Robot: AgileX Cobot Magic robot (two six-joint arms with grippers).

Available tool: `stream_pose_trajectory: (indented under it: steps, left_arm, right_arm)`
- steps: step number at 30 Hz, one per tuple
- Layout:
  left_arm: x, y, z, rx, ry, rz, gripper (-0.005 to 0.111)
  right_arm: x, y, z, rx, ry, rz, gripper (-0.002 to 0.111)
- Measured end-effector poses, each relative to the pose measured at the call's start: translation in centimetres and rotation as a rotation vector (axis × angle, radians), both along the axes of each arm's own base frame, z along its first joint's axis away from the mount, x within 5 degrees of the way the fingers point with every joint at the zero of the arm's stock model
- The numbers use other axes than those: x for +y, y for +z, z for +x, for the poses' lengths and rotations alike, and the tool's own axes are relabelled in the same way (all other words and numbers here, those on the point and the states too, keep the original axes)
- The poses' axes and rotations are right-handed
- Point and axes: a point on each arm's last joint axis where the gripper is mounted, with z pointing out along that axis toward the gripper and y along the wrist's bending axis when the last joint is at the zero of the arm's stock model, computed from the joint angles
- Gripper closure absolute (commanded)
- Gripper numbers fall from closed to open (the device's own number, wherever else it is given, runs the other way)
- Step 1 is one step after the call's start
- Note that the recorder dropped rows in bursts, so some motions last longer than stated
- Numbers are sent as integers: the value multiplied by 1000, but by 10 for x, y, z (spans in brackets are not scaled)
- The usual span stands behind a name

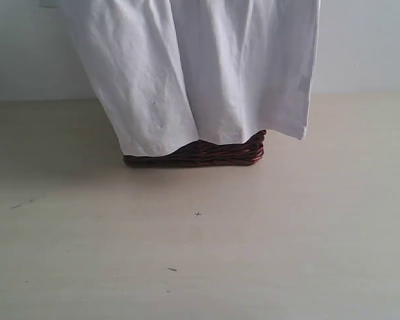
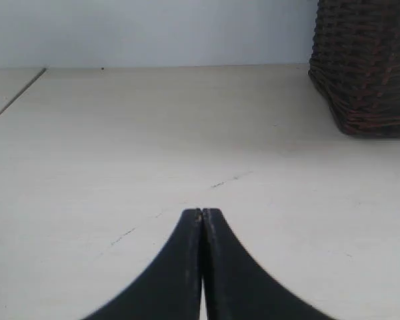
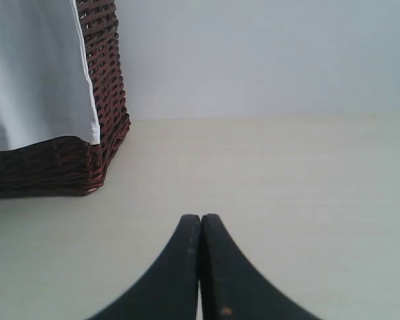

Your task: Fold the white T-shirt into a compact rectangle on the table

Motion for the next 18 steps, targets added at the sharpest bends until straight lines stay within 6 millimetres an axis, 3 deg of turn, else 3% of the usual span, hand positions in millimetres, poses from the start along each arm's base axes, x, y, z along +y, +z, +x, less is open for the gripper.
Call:
stream_pose_trajectory:
  steps: [18]
  left_arm:
    - [0,0,0,0,1,7,107]
  right_arm:
    - [0,1,0,-9,1,-30,108]
